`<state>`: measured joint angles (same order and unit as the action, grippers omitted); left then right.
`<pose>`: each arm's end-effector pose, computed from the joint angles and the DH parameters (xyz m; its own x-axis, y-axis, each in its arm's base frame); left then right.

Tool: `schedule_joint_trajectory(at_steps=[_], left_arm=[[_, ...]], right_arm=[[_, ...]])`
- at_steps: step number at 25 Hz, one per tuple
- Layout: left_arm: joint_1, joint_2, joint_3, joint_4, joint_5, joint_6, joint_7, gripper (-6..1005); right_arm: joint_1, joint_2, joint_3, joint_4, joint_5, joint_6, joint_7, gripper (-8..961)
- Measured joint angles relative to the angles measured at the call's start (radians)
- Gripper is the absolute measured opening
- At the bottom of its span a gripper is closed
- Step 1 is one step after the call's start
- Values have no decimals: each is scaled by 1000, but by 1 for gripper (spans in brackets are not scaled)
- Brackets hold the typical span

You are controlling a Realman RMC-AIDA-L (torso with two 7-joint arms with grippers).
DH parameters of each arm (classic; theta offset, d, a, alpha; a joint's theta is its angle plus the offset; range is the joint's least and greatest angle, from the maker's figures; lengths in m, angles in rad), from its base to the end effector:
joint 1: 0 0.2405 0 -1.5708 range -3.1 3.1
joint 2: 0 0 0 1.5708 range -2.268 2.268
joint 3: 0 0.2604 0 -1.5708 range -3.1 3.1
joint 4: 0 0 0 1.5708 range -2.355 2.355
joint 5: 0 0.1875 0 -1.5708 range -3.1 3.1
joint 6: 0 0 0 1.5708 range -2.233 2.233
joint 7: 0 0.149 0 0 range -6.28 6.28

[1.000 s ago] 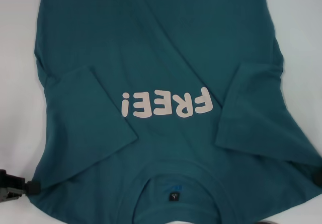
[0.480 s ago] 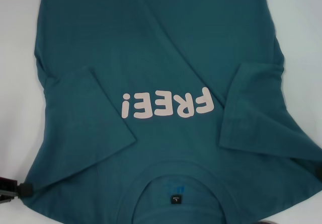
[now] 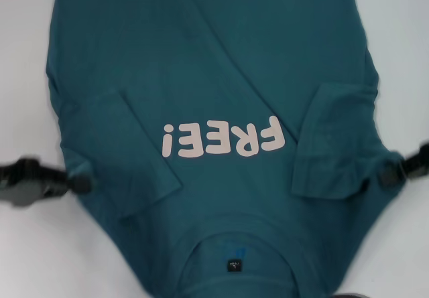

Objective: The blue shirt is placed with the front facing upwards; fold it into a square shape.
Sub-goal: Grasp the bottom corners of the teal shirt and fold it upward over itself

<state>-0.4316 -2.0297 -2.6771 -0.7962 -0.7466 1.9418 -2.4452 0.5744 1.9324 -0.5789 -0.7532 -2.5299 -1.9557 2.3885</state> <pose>-0.2993 0.2426 0.0330 -0.0228 0.9917 0.1262 0.9579 -0.0145 0.2868 0.2912 0.2724 0.0524 0.1743 -0.9838 0.0424 -0.9799 -0.1691 0.1056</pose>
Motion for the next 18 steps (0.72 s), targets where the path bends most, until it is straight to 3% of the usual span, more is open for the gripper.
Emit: schedule_joint_trajectory(at_steps=[8,18], left_arm=[[-210,16,3,127,-19,-248,-50,1],[-293,43,8,128,-25,-464,-110,2]], right_arm=[[60,-6,59,-7,105,142,35,25],[89,-54,67,-13,198,269,51,24]])
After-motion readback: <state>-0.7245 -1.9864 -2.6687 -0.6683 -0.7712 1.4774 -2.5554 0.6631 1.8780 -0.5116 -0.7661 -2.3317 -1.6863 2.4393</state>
